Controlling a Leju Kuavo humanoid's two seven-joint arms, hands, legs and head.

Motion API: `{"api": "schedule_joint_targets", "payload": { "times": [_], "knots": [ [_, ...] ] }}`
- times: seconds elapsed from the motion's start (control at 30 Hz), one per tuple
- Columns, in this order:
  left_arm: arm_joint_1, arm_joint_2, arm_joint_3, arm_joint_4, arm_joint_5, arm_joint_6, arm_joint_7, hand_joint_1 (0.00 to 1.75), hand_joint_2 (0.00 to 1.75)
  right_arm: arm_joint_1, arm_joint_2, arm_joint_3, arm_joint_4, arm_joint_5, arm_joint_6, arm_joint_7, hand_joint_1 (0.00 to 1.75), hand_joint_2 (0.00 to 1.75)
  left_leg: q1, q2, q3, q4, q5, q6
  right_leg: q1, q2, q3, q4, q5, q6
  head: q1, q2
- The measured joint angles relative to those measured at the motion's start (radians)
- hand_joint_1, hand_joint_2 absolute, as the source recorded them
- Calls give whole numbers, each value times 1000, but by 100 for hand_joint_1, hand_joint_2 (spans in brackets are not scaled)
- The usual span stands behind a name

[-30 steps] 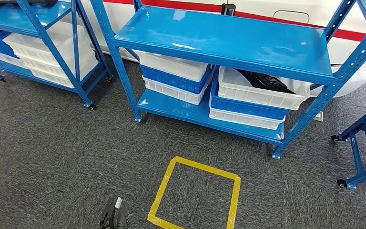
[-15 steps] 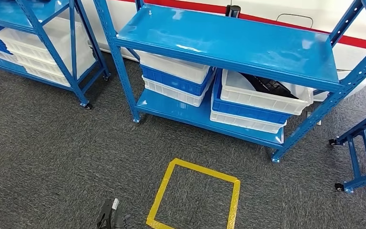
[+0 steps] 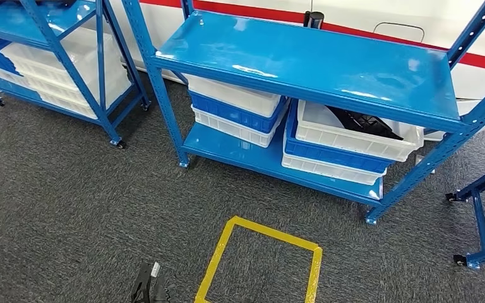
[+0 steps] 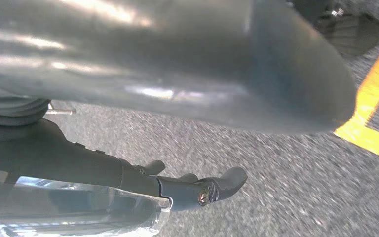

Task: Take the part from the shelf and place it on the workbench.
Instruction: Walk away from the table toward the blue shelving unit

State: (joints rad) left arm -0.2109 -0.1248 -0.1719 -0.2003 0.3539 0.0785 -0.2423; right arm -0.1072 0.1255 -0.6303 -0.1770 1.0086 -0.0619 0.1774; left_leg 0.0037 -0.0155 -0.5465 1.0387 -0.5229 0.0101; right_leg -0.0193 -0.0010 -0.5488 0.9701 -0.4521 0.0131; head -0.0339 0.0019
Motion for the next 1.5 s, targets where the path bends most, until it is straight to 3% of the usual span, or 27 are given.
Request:
{"api": "schedule_joint_targets", "payload": {
  "times": [0.1,0.13,0.17,0.2,0.23,0.3,0.33,0.43,0.5,0.57,0.63,0.67,0.7,0.73,0.8,0.87,0.93,1.03,1.1,1.17,1.2,1.23,1.3,1.37,1.43,1.5],
  "knots": [
    [2,1,0,0,1,1,0,0,0,-1,1,0,0,2,1,0,0,0,7,7,-114,201,-79,-15,-3,0,16,-3,-11,-13,-5,0],
    [4,1,1,1,1,1,0,0,0,0,1,0,0,2,1,0,0,0,10,8,-145,240,-79,-19,-3,0,22,-2,-17,-14,-5,0],
    [5,1,1,1,1,1,0,0,0,0,1,0,0,3,2,0,0,0,12,9,-157,241,-60,-21,-4,0,28,-2,-23,-12,-5,0],
    [5,2,1,1,1,1,0,0,0,1,2,0,0,3,2,0,0,0,14,10,-151,207,-25,-22,-6,1,36,-2,-29,-9,-5,0],
    [6,2,1,1,1,1,0,0,0,1,2,0,0,3,2,0,0,0,17,13,-123,131,26,-22,-7,1,46,-2,-37,-4,-6,0],
    [4,2,1,1,1,1,0,0,0,0,2,0,0,3,2,0,0,0,14,15,-65,3,80,-18,-5,2,59,-3,-54,10,-7,0],
    [4,2,1,1,1,1,0,0,0,-1,2,0,0,4,2,0,0,0,11,15,-46,-37,90,-13,-3,2,63,-5,-61,17,-7,0],
    [4,2,1,0,3,2,0,0,0,-2,2,0,0,5,2,0,0,0,5,11,-38,-45,79,9,-4,0,73,-16,-68,34,-7,0],
    [4,2,2,0,4,2,-1,0,0,-3,2,0,0,5,2,0,0,0,8,10,-24,-55,81,22,-4,-1,69,6,-81,40,-5,0],
    [3,2,2,0,4,2,-1,0,0,-4,2,0,0,6,2,0,0,0,9,10,-12,-60,79,34,-4,-1,18,109,-122,35,-1,0],
    [3,1,2,0,4,2,-1,0,0,-2,2,0,0,6,2,0,0,0,7,10,-4,-60,72,41,-2,-1,-69,253,-167,30,2,0],
    [4,1,2,0,4,2,-1,0,0,0,2,0,0,6,2,0,0,0,5,9,0,-61,67,43,-2,-1,-106,302,-175,31,2,0],
    [4,1,2,0,4,2,-1,0,0,1,1,0,0,6,3,0,0,0,3,6,5,-60,62,44,-1,-1,-125,312,-164,36,3,0],
    [5,1,2,0,4,3,-1,0,0,2,1,0,0,7,3,0,0,0,1,3,13,-60,56,44,-1,-1,-127,286,-137,42,4,0],
    [5,1,2,0,4,3,-1,0,0,3,0,0,0,7,3,0,0,0,-1,-1,29,-61,43,42,4,-1,-84,142,-51,49,5,0],
    [4,0,2,1,4,2,0,0,0,2,-1,0,0,8,3,0,0,0,-7,-4,38,-60,27,33,12,0,-39,31,8,38,5,0],
    [4,-1,3,1,4,2,0,0,0,2,-1,0,0,9,4,1,0,0,-9,-6,43,-63,16,23,17,2,-26,12,18,20,5,0],
    [2,0,3,0,4,2,0,0,0,-1,-1,0,0,9,4,1,0,0,-5,-2,39,-38,-7,7,6,3,-14,2,16,2,2,0],
    [2,1,3,0,4,2,0,0,0,-2,0,-1,0,9,4,1,0,0,-1,2,-15,71,-57,-4,1,3,-3,-3,9,-9,-3,0],
    [5,1,3,1,4,2,0,0,0,-1,0,-1,0,9,4,1,0,0,3,6,-100,206,-103,-12,1,2,7,-3,-2,-15,-4,0],
    [7,1,3,1,4,2,0,0,0,-1,0,-1,0,9,4,1,0,0,5,8,-128,233,-96,-14,0,3,15,-3,-9,-15,-5,0],
    [8,1,3,1,4,2,0,0,0,0,0,-1,0,9,4,1,0,0,7,9,-137,226,-71,-14,0,3,24,-3,-16,-14,-5,0],
    [9,3,3,1,5,2,0,0,0,1,1,-1,0,9,4,1,0,0,9,12,-102,114,17,-12,-1,5,45,-3,-31,-9,-5,0],
    [8,3,3,1,5,2,0,0,0,-1,1,-1,0,9,4,1,0,0,7,14,-53,-2,72,-5,0,6,57,-5,-44,0,-4,0],
    [6,3,3,1,5,2,0,0,0,-3,2,-1,0,9,4,1,0,0,2,13,-33,-46,76,7,4,6,69,-8,-54,13,-4,0],
    [6,3,3,1,6,3,0,0,0,-3,1,-1,0,9,4,1,0,0,0,10,-20,-56,71,24,5,6,81,-3,-54,28,-3,0]
  ]
}}
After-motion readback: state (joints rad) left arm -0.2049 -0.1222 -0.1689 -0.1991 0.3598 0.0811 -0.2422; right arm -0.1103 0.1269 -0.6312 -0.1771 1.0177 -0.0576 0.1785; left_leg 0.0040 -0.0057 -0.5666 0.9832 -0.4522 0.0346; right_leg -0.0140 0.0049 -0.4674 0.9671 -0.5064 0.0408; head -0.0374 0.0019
